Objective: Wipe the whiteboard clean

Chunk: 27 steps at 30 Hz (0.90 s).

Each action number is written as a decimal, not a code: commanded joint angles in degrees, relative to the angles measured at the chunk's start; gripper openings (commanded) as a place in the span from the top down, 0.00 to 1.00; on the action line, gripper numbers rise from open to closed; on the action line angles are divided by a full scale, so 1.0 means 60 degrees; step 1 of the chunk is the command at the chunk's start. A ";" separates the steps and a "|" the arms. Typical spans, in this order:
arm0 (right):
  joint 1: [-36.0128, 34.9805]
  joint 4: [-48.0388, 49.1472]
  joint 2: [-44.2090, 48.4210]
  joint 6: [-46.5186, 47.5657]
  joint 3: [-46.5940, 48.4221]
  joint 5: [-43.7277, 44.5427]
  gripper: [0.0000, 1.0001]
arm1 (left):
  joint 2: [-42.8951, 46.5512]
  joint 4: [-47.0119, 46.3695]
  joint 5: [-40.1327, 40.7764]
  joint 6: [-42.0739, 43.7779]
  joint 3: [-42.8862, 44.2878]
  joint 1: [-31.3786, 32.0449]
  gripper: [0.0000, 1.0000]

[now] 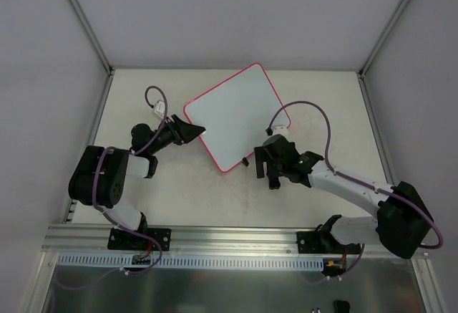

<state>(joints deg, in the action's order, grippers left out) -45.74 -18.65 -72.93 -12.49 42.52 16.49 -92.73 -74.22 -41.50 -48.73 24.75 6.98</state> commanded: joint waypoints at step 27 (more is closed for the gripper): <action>0.1895 0.1965 0.5193 0.1979 -0.2062 -0.0655 0.01 | 1.0911 0.9349 0.4586 0.2978 -0.1284 -0.0197 0.01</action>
<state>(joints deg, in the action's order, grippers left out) -34.72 -11.49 -45.15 -2.76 31.44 11.31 -30.48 -32.42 -18.98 -34.52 15.07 6.26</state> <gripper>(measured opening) 0.986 0.990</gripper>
